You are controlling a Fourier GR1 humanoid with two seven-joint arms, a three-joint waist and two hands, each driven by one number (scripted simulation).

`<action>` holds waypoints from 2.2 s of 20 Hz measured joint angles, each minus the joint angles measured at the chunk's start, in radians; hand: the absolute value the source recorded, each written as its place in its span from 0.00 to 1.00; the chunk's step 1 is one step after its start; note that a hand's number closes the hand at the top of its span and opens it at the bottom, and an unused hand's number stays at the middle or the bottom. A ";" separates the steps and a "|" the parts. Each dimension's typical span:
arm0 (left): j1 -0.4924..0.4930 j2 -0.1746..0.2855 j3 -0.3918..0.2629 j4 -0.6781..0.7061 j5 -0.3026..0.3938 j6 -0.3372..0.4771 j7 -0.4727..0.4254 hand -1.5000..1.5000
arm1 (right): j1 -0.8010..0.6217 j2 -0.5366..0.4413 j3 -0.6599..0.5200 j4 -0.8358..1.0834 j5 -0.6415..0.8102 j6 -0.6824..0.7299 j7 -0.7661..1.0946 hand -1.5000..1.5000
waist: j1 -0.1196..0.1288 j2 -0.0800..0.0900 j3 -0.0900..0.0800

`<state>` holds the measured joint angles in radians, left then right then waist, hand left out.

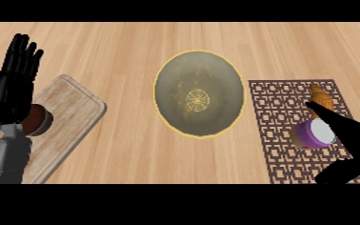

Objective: Pick the can from the placemat and place it in the bowl

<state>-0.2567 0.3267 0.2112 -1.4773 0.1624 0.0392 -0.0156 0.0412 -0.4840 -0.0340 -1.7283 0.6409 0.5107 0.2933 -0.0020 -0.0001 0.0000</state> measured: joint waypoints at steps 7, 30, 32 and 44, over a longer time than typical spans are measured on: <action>0.003 -0.005 0.011 -0.001 -0.007 -0.020 -0.008 0.50 | -0.033 0.032 -0.012 0.113 0.076 -0.046 -0.050 0.00 | 0.002 -0.005 -0.007; -0.061 -0.050 -0.032 -0.018 -0.027 -0.045 0.001 0.50 | -0.367 -0.248 -0.003 0.481 0.210 -0.096 -0.647 1.00 | 0.114 0.040 0.007; -0.069 -0.057 -0.039 -0.012 -0.029 -0.046 -0.004 0.50 | -0.415 -0.290 -0.007 0.547 0.213 -0.117 -0.739 1.00 | 0.120 0.045 0.008; -0.088 -0.060 -0.040 0.023 -0.037 -0.040 -0.008 0.50 | -0.755 -0.420 -0.103 0.937 0.139 -0.198 -1.133 1.00 | 0.112 0.037 0.005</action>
<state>-0.3448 0.2668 0.1713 -1.4543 0.1253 -0.0011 -0.0235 -0.7140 -0.9037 -0.1374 -0.7914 0.7798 0.3129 -0.8401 0.1098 0.0366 0.0054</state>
